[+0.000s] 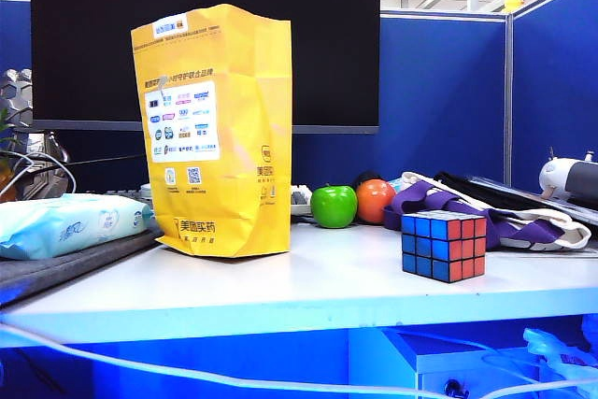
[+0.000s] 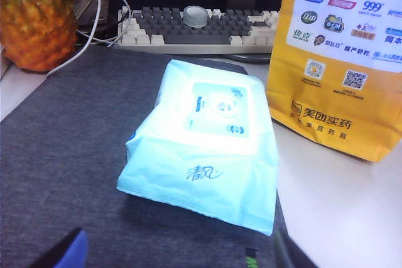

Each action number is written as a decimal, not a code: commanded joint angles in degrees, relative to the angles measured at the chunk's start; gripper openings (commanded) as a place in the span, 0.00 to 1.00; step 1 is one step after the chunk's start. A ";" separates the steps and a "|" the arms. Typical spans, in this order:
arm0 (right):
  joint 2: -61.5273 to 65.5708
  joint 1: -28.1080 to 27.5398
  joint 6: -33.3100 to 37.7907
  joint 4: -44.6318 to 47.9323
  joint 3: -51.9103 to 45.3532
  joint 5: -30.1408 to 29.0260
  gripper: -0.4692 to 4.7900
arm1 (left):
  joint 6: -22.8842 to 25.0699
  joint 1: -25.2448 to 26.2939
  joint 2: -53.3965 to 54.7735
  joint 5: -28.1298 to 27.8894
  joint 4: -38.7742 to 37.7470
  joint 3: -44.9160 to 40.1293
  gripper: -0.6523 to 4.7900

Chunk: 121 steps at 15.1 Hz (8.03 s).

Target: Pick up the Rubik's Cube and throw it into the yellow paper bag.

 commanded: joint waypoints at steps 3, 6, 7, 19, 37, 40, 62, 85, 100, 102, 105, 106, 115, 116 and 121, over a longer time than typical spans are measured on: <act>0.02 0.09 -0.13 0.35 -0.17 -0.07 0.09 | 0.07 0.00 -0.04 0.17 0.31 0.04 0.84; 0.02 0.09 -0.13 0.35 -0.17 -0.07 0.09 | 0.07 0.00 -0.04 0.17 0.28 0.04 0.84; 0.02 0.09 -0.13 0.35 -0.17 -0.07 0.09 | 0.07 0.00 -0.04 0.17 0.31 0.04 0.84; 0.02 0.13 12.87 29.73 -0.15 5.33 0.09 | -12.79 -0.02 10.01 14.73 15.67 17.90 0.72; 70.16 -1.29 0.02 1.62 48.24 -5.95 1.00 | 18.88 -48.57 68.02 -1.77 3.30 48.11 0.57; 71.97 -2.16 -1.22 -0.28 48.63 -7.26 1.00 | 18.05 -48.48 68.67 5.01 7.65 48.11 0.57; 103.21 -2.93 -9.11 -8.41 62.90 -13.66 0.13 | 15.30 -45.42 74.99 20.74 7.32 48.11 0.55; 118.81 12.17 16.76 6.73 122.64 -42.75 0.08 | 16.81 -4.61 59.60 26.36 0.35 55.74 0.55; 121.85 12.26 14.73 1.22 125.79 -37.09 1.00 | 15.26 -4.68 62.36 28.61 2.05 55.74 0.55; 119.43 10.05 15.47 -1.27 125.79 -38.73 0.77 | 15.04 -4.68 62.36 33.77 3.23 55.74 0.55; 112.04 3.80 10.27 -11.52 125.76 -35.63 0.08 | 12.46 -4.68 62.20 34.97 4.07 55.74 0.55; 109.46 2.08 5.51 -17.40 125.70 -33.73 0.08 | 12.20 -4.68 61.79 34.99 3.41 55.74 0.55; 69.96 1.03 -3.65 15.69 79.19 -15.63 0.08 | 19.37 -2.64 34.99 15.39 -9.22 50.23 0.55; 63.84 1.03 -1.01 24.37 67.04 -15.34 0.08 | 19.30 -1.79 33.92 14.73 -9.11 47.52 0.55; 57.94 1.03 5.66 50.53 31.26 -9.88 0.08 | 16.26 -1.07 32.79 15.37 -2.47 33.97 0.54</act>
